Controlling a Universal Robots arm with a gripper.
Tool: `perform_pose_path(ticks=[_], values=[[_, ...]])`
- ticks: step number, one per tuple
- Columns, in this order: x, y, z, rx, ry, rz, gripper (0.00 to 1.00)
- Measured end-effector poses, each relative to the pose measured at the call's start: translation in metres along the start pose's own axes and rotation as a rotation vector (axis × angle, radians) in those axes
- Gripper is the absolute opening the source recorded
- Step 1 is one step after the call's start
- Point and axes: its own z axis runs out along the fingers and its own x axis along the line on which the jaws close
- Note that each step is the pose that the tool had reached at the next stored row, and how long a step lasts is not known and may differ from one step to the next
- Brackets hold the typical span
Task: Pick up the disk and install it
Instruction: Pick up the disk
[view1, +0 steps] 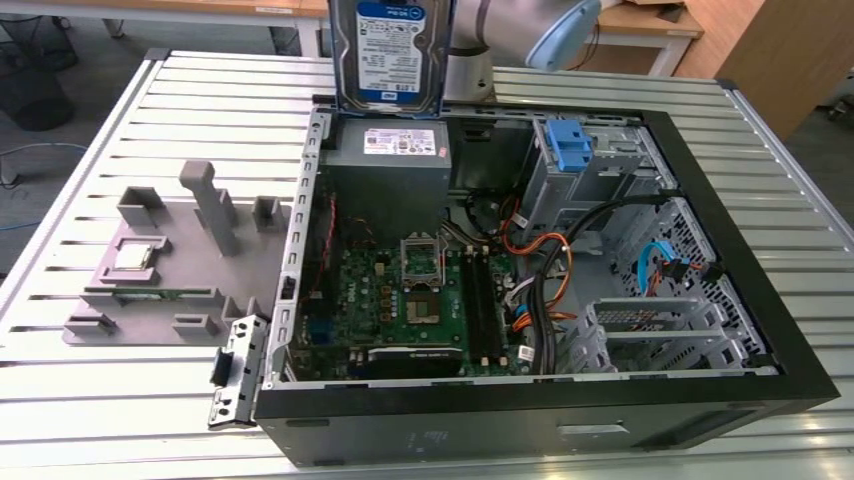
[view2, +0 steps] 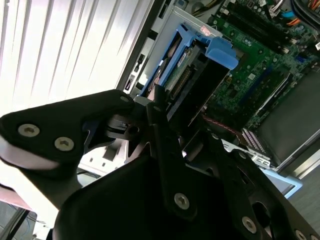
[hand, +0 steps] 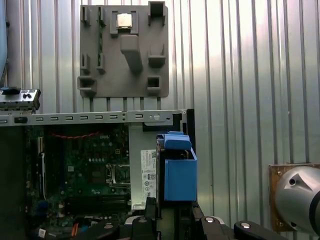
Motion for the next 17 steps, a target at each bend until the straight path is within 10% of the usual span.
perform_pose_path(ticks=[17], values=[[-0.002, -0.0425, -0.0001, -0.0002, 0.0, 0.0, 0.35]])
